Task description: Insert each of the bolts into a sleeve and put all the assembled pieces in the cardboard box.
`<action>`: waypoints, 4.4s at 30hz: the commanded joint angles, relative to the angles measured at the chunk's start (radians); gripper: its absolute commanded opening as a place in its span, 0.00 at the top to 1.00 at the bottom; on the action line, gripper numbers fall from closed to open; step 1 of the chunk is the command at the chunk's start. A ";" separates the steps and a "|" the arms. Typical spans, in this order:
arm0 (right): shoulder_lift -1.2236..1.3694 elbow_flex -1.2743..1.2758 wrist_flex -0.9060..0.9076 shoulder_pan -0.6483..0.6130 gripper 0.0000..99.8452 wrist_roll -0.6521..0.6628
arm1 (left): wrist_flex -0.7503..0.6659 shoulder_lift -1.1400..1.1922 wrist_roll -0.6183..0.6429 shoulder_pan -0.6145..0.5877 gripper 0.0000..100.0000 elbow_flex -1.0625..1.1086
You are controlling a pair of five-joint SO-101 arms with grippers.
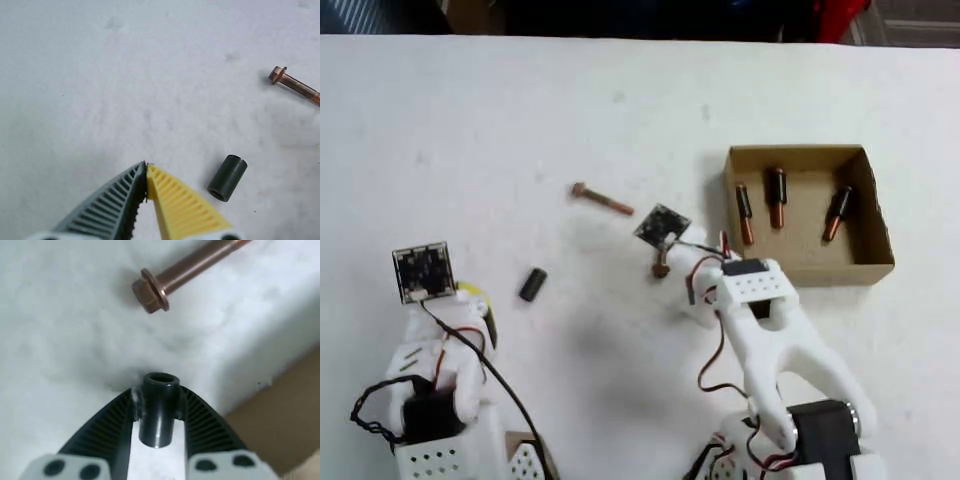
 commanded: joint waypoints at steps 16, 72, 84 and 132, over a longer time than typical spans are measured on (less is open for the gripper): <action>-0.727 -0.221 0.354 -0.077 0.98 -0.058 | -0.025 -0.013 0.002 0.073 0.98 -0.005; -1.521 0.193 0.252 0.039 0.98 -0.548 | 0.097 -0.013 -0.023 0.166 0.98 -0.046; -1.523 0.427 -0.082 0.067 0.98 -0.552 | 0.118 -0.012 -0.109 0.186 0.98 -0.081; -1.521 0.729 -0.437 0.019 0.98 -0.554 | -0.032 1.813 0.166 0.472 0.94 -1.366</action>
